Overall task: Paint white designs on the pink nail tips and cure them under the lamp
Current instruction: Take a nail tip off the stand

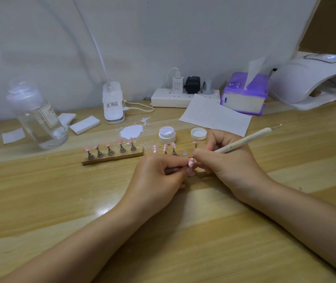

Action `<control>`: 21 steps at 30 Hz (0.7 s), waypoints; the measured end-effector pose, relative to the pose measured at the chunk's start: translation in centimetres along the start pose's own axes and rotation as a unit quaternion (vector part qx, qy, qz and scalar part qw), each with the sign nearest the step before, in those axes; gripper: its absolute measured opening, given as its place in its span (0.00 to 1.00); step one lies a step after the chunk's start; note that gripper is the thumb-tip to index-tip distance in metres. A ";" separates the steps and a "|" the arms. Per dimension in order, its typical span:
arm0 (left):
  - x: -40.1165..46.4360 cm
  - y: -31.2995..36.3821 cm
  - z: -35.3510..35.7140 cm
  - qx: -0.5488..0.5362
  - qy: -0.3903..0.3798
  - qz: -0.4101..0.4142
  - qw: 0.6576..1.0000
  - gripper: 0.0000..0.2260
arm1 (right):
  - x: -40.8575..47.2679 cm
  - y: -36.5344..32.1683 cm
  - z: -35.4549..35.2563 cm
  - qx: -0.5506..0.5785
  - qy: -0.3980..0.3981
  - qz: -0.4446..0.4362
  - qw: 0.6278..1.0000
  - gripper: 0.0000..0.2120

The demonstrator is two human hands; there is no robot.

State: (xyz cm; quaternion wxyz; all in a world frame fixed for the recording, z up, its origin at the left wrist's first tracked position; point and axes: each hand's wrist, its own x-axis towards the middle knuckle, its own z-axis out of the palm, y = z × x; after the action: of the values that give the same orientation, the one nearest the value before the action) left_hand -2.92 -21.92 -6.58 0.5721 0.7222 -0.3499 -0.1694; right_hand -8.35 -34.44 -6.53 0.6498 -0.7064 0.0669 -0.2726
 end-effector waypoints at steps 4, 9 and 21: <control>0.0 0.1 0.0 0.001 0.000 -0.004 1.000 0.19 | 0.0 -0.1 0.0 0.020 0.012 0.005 1.000 0.18; -0.2 0.3 0.0 -0.010 0.005 -0.003 1.000 0.15 | 0.4 0.0 -0.3 0.128 0.081 0.049 0.987 0.22; -0.3 0.2 -0.1 -0.044 0.010 0.008 0.999 0.11 | 0.1 -0.2 -0.4 0.087 0.091 -0.009 0.992 0.15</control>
State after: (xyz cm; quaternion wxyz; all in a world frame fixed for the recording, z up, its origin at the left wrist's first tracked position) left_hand -3.11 -21.63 -6.42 0.6084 0.6949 -0.3420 -0.1731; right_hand -8.50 -34.81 -6.30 0.6974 -0.6201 0.0956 -0.3463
